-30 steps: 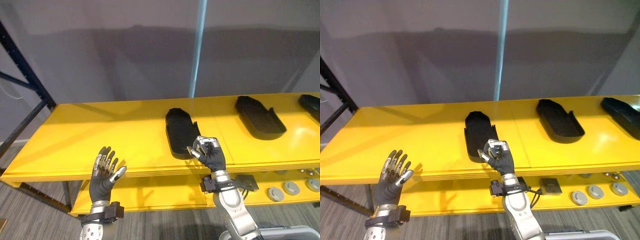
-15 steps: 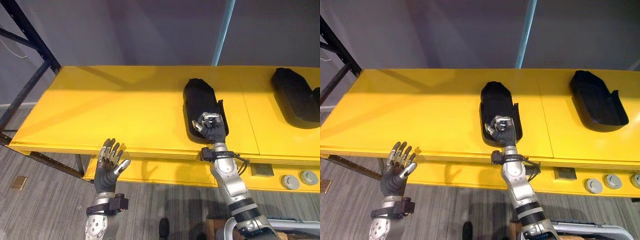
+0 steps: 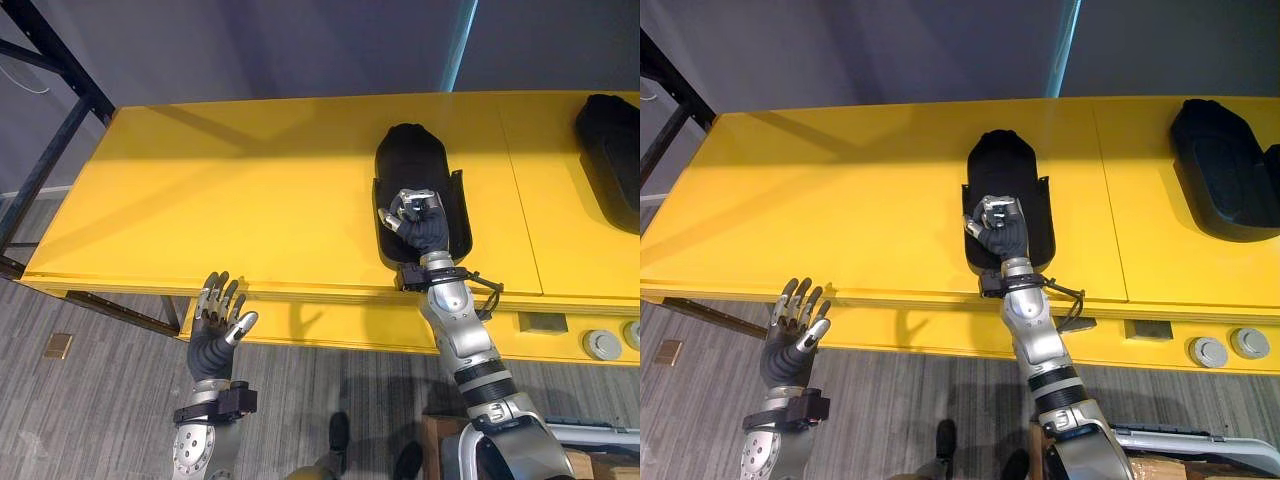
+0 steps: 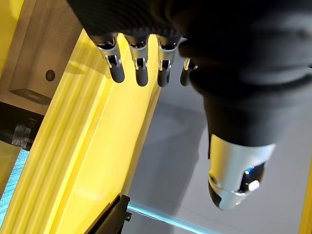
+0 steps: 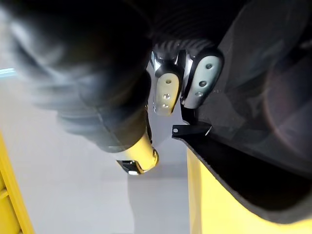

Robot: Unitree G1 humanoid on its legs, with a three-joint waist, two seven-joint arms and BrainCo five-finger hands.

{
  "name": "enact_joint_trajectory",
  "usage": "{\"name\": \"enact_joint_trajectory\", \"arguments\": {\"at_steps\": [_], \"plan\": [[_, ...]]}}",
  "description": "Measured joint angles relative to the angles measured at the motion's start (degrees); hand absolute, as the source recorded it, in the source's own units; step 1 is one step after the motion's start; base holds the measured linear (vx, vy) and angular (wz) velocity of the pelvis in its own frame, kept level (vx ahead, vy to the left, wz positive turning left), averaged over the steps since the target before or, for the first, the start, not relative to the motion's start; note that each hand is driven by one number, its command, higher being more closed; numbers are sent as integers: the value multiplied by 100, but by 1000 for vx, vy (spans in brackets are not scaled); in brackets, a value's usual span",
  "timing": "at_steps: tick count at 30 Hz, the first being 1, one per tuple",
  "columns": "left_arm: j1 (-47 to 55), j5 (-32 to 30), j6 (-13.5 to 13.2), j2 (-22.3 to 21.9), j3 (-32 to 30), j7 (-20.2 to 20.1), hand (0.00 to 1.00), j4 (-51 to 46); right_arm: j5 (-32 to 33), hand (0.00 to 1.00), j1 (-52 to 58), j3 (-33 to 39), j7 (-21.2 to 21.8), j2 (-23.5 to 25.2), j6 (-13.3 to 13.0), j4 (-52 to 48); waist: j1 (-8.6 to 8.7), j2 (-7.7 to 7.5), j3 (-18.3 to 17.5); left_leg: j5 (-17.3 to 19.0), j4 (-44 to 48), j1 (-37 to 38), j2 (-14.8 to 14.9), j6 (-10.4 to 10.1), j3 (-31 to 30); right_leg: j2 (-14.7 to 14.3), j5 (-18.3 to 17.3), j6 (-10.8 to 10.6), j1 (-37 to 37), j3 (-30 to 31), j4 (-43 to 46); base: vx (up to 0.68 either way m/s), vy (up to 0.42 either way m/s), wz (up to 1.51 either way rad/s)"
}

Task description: Walk over and take plastic housings, then place them on the shelf

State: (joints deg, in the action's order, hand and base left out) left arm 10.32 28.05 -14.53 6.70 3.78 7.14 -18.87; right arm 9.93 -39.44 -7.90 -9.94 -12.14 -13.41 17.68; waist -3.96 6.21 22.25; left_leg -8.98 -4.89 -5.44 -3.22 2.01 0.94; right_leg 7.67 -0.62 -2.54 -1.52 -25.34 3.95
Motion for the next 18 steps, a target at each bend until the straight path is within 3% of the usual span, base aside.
{"name": "enact_joint_trajectory", "arguments": {"at_steps": [14, 16, 18], "plan": [[51, 8, -2, -120, 216, -16, 0, 0, -127, 100, -422, 4, 30, -103, 89, 389, 2, 98, 95, -52, -3, 7, -1, 30, -10, 36, -39, 12, -52, -9, 160, -24, 9, 0], [71, 9, -2, -139, 251, -33, 0, 0, -130, 100, -321, 48, 31, -113, 96, 125, 8, 97, 95, -60, -2, 8, -1, 41, 8, 36, -29, -4, -51, -9, 155, 0, 0, 0], [84, 16, -5, -146, 278, -32, 0, 1, -165, 100, 19, 111, 40, -133, 102, -754, 25, 93, 93, -60, -1, 39, 0, 41, 33, 32, -26, -5, -21, 12, 131, 3, 7, -3]]}}
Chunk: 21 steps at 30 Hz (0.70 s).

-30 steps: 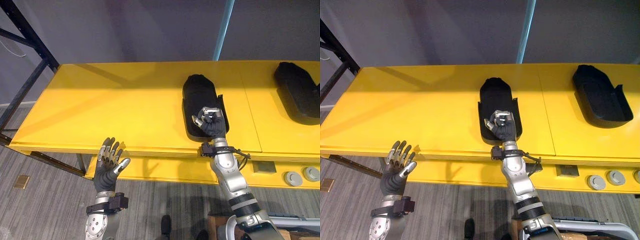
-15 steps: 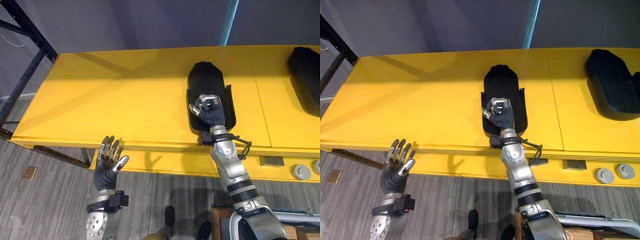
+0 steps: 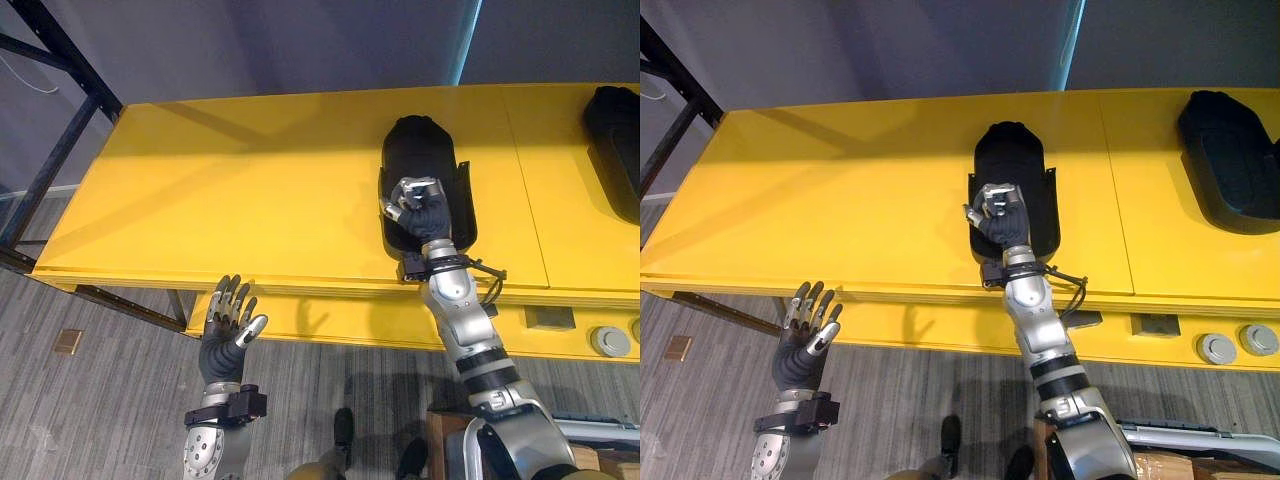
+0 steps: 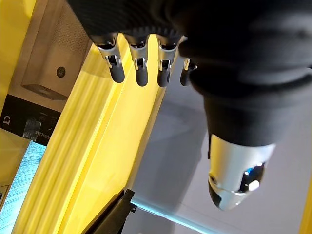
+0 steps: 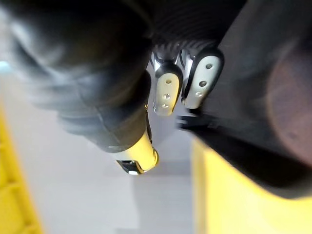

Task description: Walk over and take plastic housings, then place them on the shelf

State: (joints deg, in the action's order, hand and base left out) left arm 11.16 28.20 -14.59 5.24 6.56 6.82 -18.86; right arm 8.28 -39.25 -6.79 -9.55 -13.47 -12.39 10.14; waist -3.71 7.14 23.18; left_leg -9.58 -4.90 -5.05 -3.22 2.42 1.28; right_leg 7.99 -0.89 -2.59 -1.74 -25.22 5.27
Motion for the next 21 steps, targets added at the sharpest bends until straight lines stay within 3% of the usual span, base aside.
{"name": "enact_joint_trajectory", "arguments": {"at_steps": [4, 8, 10, 15, 21], "plan": [[57, -2, -8, 2, 119, -2, 0, 0, -86, 100, 574, 2, 134, -16, -1, -1219, 100, -28, -17, 56, -1, 202, 6, -76, 116, -8, 4, -2, 186, 108, -72, 4, 13, -16], [134, -18, -8, 6, 174, 35, 0, 6, 48, 100, 1601, -4, 550, 5, 197, -2317, 246, -210, -321, 122, -3, 237, 85, -154, 311, -97, 67, 26, 192, 288, -196, -17, 0, -24], [176, -23, 7, 9, 192, 55, 0, 41, 196, 100, 2179, 2, 770, 18, 396, -2506, 291, -311, -433, 144, -4, 298, 133, -178, 412, -142, 81, 44, 207, 401, -208, -20, -17, -27], [330, -35, 67, 14, 218, 232, 0, 248, 587, 100, 3403, -129, 1296, 12, 819, -2668, 384, -336, -547, 235, -25, 316, 209, -150, 507, -234, 141, 80, 253, 446, -328, -33, -21, -12], [444, -35, 47, 168, 178, 332, 0, 257, 693, 100, 3655, -356, 1550, 12, 890, -2196, 409, -335, -547, 210, -24, 130, 236, -152, 545, -271, 223, 87, 145, 425, -447, -24, -10, 1]]}}
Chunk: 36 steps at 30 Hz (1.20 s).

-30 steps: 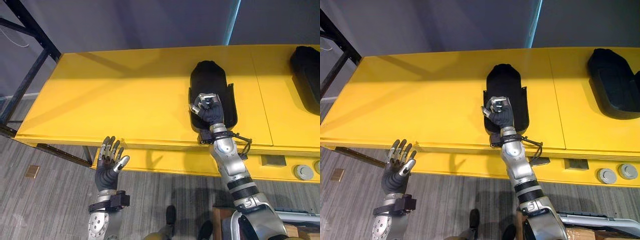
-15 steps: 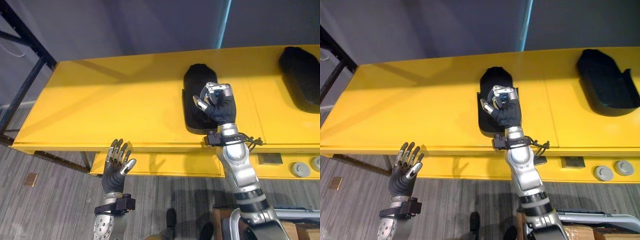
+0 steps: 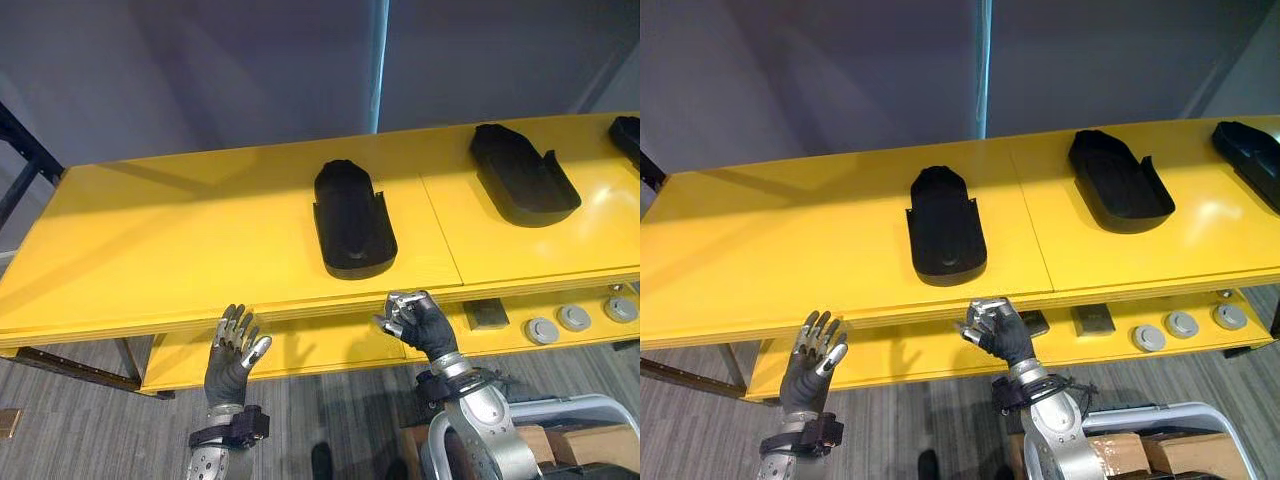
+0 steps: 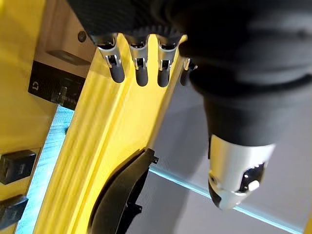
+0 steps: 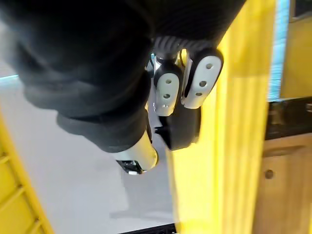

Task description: Walk over and take plastic housings, then place them on the shelf

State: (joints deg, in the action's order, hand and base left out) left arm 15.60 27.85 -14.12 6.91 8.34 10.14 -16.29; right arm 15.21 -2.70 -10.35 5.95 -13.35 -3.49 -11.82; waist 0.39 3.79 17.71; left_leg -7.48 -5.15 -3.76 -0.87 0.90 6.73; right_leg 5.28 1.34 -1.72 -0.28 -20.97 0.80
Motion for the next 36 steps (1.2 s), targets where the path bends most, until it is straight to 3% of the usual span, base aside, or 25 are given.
{"name": "enact_joint_trajectory", "arguments": {"at_steps": [9, 15, 20, 28, 32, 33, 36], "plan": [[-213, 4, -34, 70, -13, 95, 0, -15, -17, 100, -1236, -321, -266, 119, -255, 1610, -220, 28, 22, -134, 23, -153, -33, 12, -255, 9, -10, 6, -83, -206, 11, -7, -7, 13], [-308, 15, -17, 40, -12, 85, 0, -64, -19, 100, -1931, -438, -315, 253, -222, 2243, -238, 110, 99, -207, 0, -280, -33, -42, -397, 26, -59, -3, -223, -317, 180, -89, -3, 12], [-248, 22, 19, 39, -17, 2, 0, -89, -17, 100, -2454, -441, -445, 247, -160, 2615, -270, 269, 230, -194, -2, -385, -13, -25, -383, 25, -50, 1, -312, -360, 187, -114, 8, 10], [-105, 27, 12, 37, -10, -215, 0, -175, -19, 100, -2536, -364, -570, 205, -158, 2499, -273, 301, 260, -194, 1, -481, 55, -26, -232, -15, -44, 8, -395, -330, 171, -46, 7, 2], [-99, 25, 2, 37, -3, -308, 0, -172, -136, 100, -2108, 131, -622, 216, -225, 1088, -256, 289, 252, -236, 19, -364, 112, -43, 113, -14, 11, 38, -359, -167, 160, 31, 10, -19], [-86, 25, 1, 37, 0, -308, 0, -170, -149, 0, -2035, 177, -635, 212, -239, 898, -251, 286, 249, -257, 20, -326, 127, -38, 176, -20, 26, 34, -341, -128, 159, 72, 17, -43], [-43, 16, 0, 41, 61, -311, 0, -145, -151, 0, -1388, 301, -641, 213, -272, 125, -82, 176, 135, -248, 23, -149, 144, -5, 432, -49, 94, 65, -208, 84, 54, 106, 13, -38]]}}
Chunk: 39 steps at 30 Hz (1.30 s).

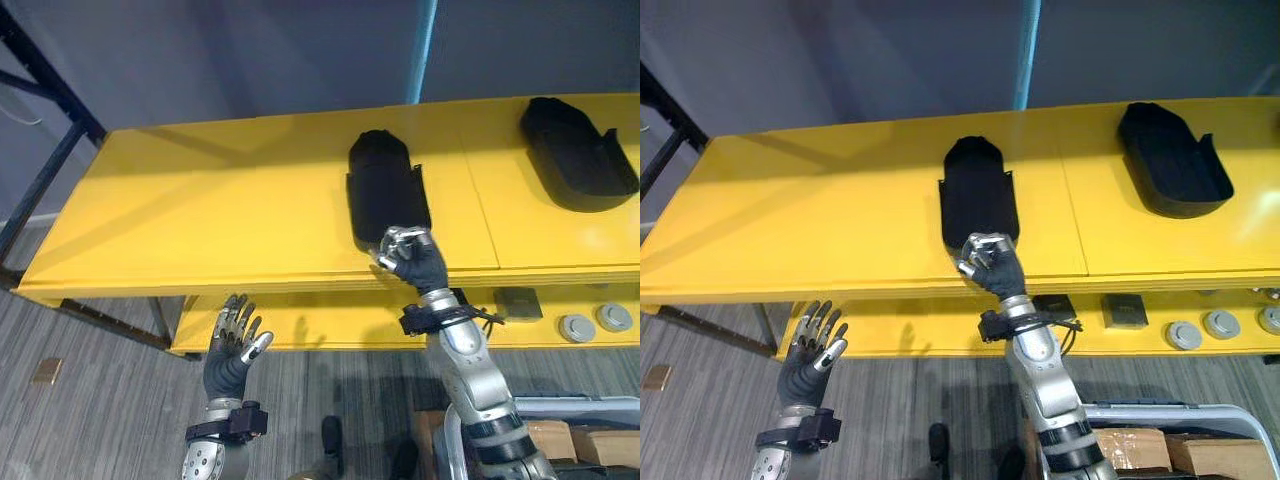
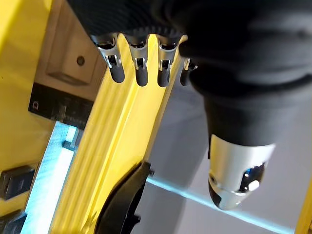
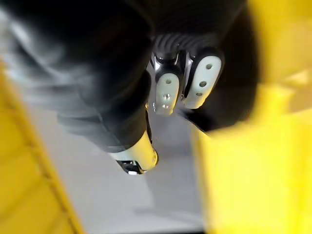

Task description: Walk over and take plastic housings, then place them on the shelf

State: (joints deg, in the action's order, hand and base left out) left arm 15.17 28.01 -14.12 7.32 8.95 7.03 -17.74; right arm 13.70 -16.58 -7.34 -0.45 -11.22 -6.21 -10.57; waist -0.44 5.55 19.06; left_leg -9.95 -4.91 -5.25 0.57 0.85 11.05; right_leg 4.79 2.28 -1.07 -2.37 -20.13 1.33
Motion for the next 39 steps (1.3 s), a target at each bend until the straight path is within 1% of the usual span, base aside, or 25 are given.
{"name": "enact_joint_trajectory", "arguments": {"at_steps": [5, 7, 10, 13, 14, 16, 17, 18, 20, 21, 22, 24, 26, 27, 28, 29, 30, 31, 33, 34, 35, 36, 37, 38, 39], "plan": [[-137, -18, -8, -13, 233, 1, 0, 144, 82, 0, 1013, 337, 17, -6, -13, -843, 249, -155, -158, 202, -1, 352, 81, -44, 432, -80, 12, -4, 210, 432, -119, 57, -6, -45], [-135, -22, -10, -12, 237, 2, 0, 162, 155, 0, 1485, 573, 26, -10, -115, -1175, 312, -201, -309, 300, -2, 461, 124, -78, 620, -128, 13, -6, 264, 618, -208, 9, -10, -54], [-126, -75, -23, -12, 274, -7, 0, 270, 203, 0, 2099, 1014, -28, -6, -214, -1403, 512, -272, -548, 410, -1, 594, 181, -95, 885, -191, 24, -6, 300, 886, -273, 2, -15, -49], [-81, -121, -25, -16, 267, -18, 0, 356, 313, 0, 2672, 1372, -145, 52, -232, -1407, 601, -325, -636, 675, 296, 690, 268, -116, 1211, -246, 28, -7, 341, 1267, -293, -15, -5, -63], [-72, -119, -25, -23, 264, -10, 0, 401, 315, 0, 2860, 1443, -186, 54, -232, -1401, 615, -337, -640, 907, 702, 619, 346, -125, 1297, -261, 19, -20, 337, 1470, -293, -18, -1, -81], [15, -119, -53, -76, 192, -3, 0, 414, 352, 0, 2979, 1516, -196, 40, -235, -1308, 569, -358, -656, 1265, 1517, 367, 461, -95, 772, -300, 17, -42, 278, 1879, -278, 12, -23, -114], [123, -118, -106, -147, 91, 2, 0, 413, 381, 0, 2983, 1578, -251, 3, -237, -1222, 530, -352, -679, 1469, 1930, 215, 488, -121, 81, -351, 26, -51, 229, 2230, -240, 74, -5, -152], [195, -117, -156, -193, 16, -16, 0, 413, 400, 0, 3000, 1709, -365, -28, -249, -1029, 512, -320, -700, 1684, 2229, 150, 493, -231, -499, -423, 33, -62, 140, 2554, -141, 77, 35, -148], [188, -115, -226, -231, -15, -85, 0, 410, 444, 0, 3147, 1996, -531, -5, -250, -758, 534, -264, -780, 1928, 2310, 204, 490, -388, -1003, -552, -37, -156, -140, 2939, 230, 35, 107, -115], [153, -114, -253, -234, -11, -131, 0, 409, 513, 0, 3244, 2079, -587, 22, -250, -739, 557, -271, -787, 1985, 2260, 246, 489, -408, -1020, -584, -53, -163, -266, 3058, 420, -1, 145, -95], [56, -115, -263, -227, 58, -241, 0, 412, 571, 0, 3494, 2219, -709, 122, -251, -746, 665, -294, -780, 2073, 2205, 272, 480, -369, -925, -604, -99, -222, -487, 3223, 730, -31, 166, -80], [-43, -47, -263, -169, 204, -344, 0, 430, 651, 0, 3981, 2272, -868, 546, -250, -752, 800, -410, -714, 2158, 2177, 541, 398, -263, -483, -585, -153, -306, -581, 3542, 1062, -97, 216, -111], [-122, -13, -277, -100, 379, -259, 0, 495, 753, 0, 4339, 2262, -781, 825, -280, -716, 819, -531, -647, 2273, 2095, 958, 379, -202, 161, -545, -218, -390, -571, 3410, 1188, -161, 158, -135], [-216, -18, -278, -76, 417, -160, 0, 588, 754, 0, 4363, 2264, -713, 828, -321, -644, 909, -511, -662, 2292, 2118, 964, 395, -160, 326, -453, -245, -383, -607, 3223, 1249, -153, 91, -123], [-380, -18, -277, -59, 420, -17, 0, 719, 754, 0, 4294, 2216, -633, 813, -385, -568, 891, -477, -676, 2266, 2111, 944, 438, -112, 643, -238, -282, -338, -895, 2488, 1687, -112, 60, -109], [-417, -17, -277, -63, 370, 49, 0, 743, 753, 0, 4218, 2156, -604, 776, -389, -537, 849, -477, -677, 2255, 2112, 930, 501, -104, 835, -142, -349, -264, -1021, 2135, 1956, -125, 56, -142], [-456, -16, -276, -65, 286, 145, 0, 768, 744, 0, 3999, 1988, -564, 713, -394, -396, 777, -471, -685, 2234, 2150, 883, 675, -128, 1140, 34, -533, -14, -1119, 1619, 2459, -79, 30, -116], [-481, -16, -271, -66, 259, 171, 0, 768, 723, 0, 3886, 1927, -577, 709, -394, -297, 746, -459, -701, 2224, 2208, 843, 792, -141, 1243, 151, -615, 32, -1110, 1425, 2698, -77, -65, -115], [-587, -18, -256, -74, 331, 184, 0, 771, 659, 0, 3539, 1584, -817, 711, -397, 162, 605, -490, -733, 2162, 2442, 668, 1233, -246, 1474, 770, -758, 107, -869, 1035, 3424, -42, -208, -81], [-592, -19, -256, -75, 380, 183, 0, 771, 615, 0, 3504, 1471, -911, 713, -396, 249, 564, -533, -758, 2134, 2467, 636, 1316, -294, 1521, 977, -754, 114, -778, 997, 3465, -19, -410, -83], [-561, -19, -256, -66, 509, 178, 0, 790, 585, 0, 3457, 1139, -1086, 728, -389, 391, 475, -679, -836, 2039, 2529, 593, 1478, -475, 1642, 1396, -579, 151, -444, 1031, 3155, -1, -409, -61], [-571, -18, -255, -56, 554, 180, 0, 827, 562, 0, 3435, 1065, -1102, 726, -385, 454, 470, -669, -830, 1980, 2516, 585, 1562, -564, 1649, 1244, -665, -41, -390, 1020, 3000, 2, -447, -63], [-573, -18, -254, -74, 589, 180, 0, 876, 537, 0, 3435, 1041, -1112, 695, -368, 500, 432, -621, -843, 1918, 2437, 607, 1652, -578, 1642, 1158, -716, -60, -386, 927, 2946, -7, -372, -61], [-544, -18, -249, -143, 712, 181, 0, 895, 509, 0, 3447, 1049, -1121, 649, -342, 554, 409, -533, -874, 1755, 2259, 697, 1814, -551, 1595, 920, -792, -175, -359, 875, 2745, -13, -438, -79], [-574, -24, -250, -185, 737, 187, 0, 897, 517, 0, 3444, 1068, -1089, 604, -340, 552, 442, -526, -897, 1645, 2227, 739, 1962, -594, 1609, 743, -961, -440, -203, 850, 2357, -15, -414, -81]]}}
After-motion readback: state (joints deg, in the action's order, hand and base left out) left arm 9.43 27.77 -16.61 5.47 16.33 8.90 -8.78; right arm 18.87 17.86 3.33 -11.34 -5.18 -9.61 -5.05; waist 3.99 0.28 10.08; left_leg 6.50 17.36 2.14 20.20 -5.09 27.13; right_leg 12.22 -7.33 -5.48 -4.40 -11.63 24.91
